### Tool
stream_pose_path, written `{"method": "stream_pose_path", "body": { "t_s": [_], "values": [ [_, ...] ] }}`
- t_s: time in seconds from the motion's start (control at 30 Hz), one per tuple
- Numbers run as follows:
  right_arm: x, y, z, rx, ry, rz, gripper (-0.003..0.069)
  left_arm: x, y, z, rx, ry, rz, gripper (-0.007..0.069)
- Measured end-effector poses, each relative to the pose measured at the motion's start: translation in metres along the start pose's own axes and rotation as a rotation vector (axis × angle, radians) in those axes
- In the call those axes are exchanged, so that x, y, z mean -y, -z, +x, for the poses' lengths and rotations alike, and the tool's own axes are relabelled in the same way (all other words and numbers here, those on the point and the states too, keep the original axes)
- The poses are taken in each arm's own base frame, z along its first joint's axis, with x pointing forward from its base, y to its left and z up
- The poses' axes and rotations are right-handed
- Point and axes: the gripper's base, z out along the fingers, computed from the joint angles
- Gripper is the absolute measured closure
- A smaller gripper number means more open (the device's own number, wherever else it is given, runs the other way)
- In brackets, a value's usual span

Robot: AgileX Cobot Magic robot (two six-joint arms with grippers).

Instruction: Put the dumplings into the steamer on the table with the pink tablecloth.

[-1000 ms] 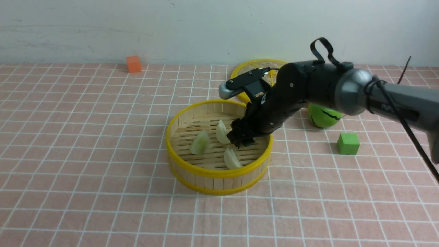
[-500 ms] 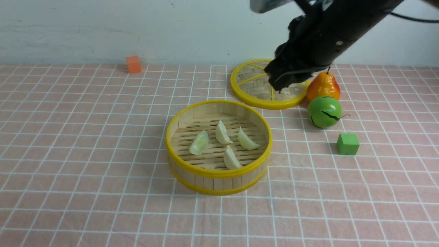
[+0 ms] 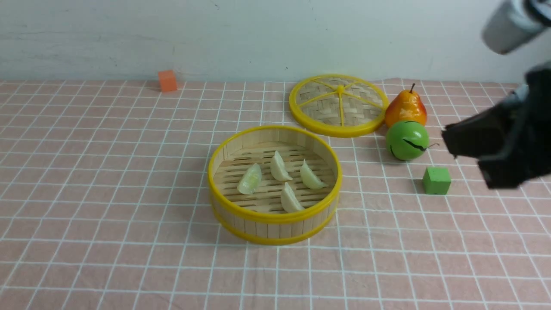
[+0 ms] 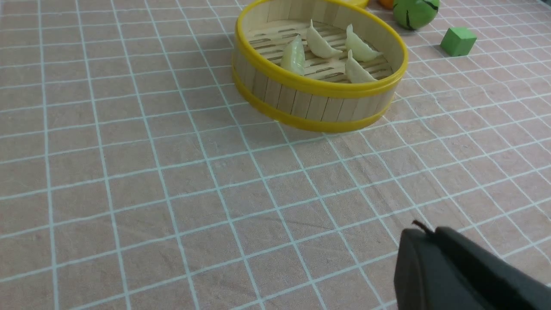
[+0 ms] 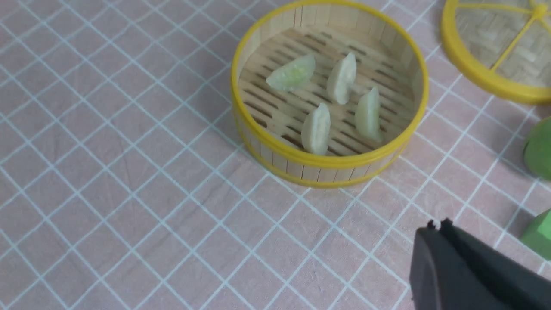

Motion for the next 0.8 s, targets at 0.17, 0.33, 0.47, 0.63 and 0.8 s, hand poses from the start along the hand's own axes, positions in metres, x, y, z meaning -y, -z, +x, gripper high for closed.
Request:
{"method": "stream_pose_path", "body": {
  "t_s": [0.17,0.33,0.47,0.63,0.8],
  "values": [
    [-0.007,0.035,0.037,0.131,0.007,0.025,0.0673,0.000,0.000,0.000,0.000,0.000,0.000,0.0604],
    [-0.013,0.058,0.060,0.172,0.017,0.024,0.0669,0.000,0.000,0.000,0.000,0.000,0.000,0.0596],
    [-0.018,0.072,0.073,0.156,0.026,0.011,0.0666,0.000,0.000,0.000,0.000,0.000,0.000,0.0589],
    [-0.021,0.078,0.082,0.098,0.031,-0.006,0.0662,0.000,0.000,0.000,0.000,0.000,0.000,0.0586],
    [-0.022,0.077,0.088,0.038,0.031,-0.021,0.0659,0.000,0.000,0.000,0.000,0.000,0.000,0.0582]
  ]
}}
